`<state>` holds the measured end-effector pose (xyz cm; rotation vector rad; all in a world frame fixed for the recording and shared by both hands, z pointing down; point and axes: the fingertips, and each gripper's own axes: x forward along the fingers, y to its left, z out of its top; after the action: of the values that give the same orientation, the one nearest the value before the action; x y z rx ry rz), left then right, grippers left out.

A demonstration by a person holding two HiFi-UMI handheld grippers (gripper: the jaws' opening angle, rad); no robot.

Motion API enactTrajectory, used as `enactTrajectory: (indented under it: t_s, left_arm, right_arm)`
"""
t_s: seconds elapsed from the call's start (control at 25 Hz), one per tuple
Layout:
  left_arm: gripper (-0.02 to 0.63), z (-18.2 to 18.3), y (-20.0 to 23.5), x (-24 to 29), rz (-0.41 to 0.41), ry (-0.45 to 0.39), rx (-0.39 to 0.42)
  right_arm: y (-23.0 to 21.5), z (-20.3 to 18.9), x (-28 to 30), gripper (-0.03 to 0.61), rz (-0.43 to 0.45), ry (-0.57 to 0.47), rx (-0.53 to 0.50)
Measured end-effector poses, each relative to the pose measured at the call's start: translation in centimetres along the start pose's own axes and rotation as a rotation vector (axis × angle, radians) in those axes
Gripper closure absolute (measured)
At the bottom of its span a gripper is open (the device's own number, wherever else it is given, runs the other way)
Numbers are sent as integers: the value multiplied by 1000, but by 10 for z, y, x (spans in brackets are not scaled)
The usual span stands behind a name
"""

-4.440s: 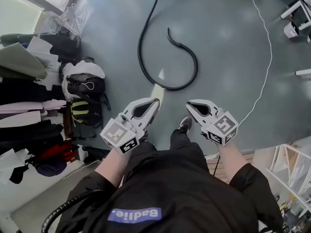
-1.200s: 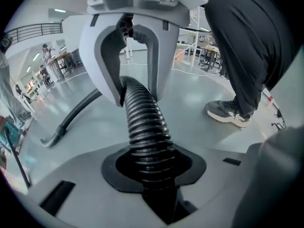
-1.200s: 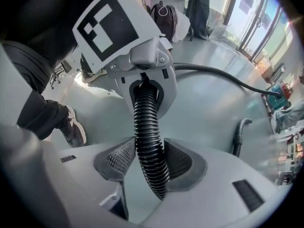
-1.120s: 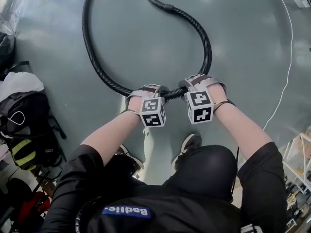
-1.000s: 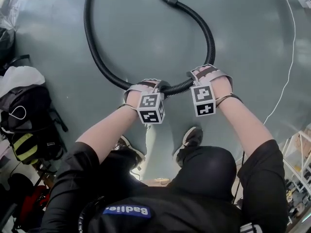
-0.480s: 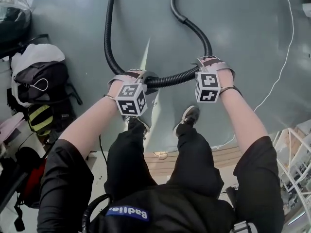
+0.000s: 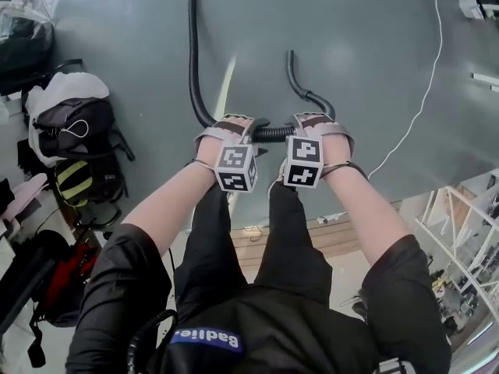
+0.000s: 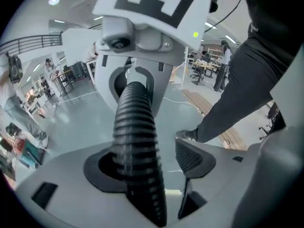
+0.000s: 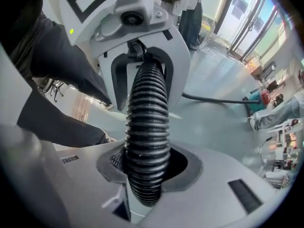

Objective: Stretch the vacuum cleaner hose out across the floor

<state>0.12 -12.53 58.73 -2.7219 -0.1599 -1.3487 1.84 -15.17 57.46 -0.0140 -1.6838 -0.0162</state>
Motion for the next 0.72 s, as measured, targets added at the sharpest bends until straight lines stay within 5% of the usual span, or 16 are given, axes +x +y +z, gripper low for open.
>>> enactTrajectory:
  t_s: [0.12, 0.2, 0.36, 0.52, 0.72]
  left_arm:
    - [307, 23, -12, -8, -13, 22, 23]
    - [505, 32, -15, -25, -27, 1, 23]
    - [511, 39, -31, -72, -79, -34, 109]
    - [512, 50, -36, -122, -93, -95, 150]
    - [512, 75, -50, -159, -119, -98, 190]
  right_arm:
    - [20, 5, -24, 439, -2, 39, 45]
    - [32, 11, -39, 437, -1, 44, 70]
    - [58, 1, -67, 403, 20, 45, 157]
    - [70, -43, -84, 318, -68, 32, 211]
    - [75, -53, -80, 318, -132, -145, 212]
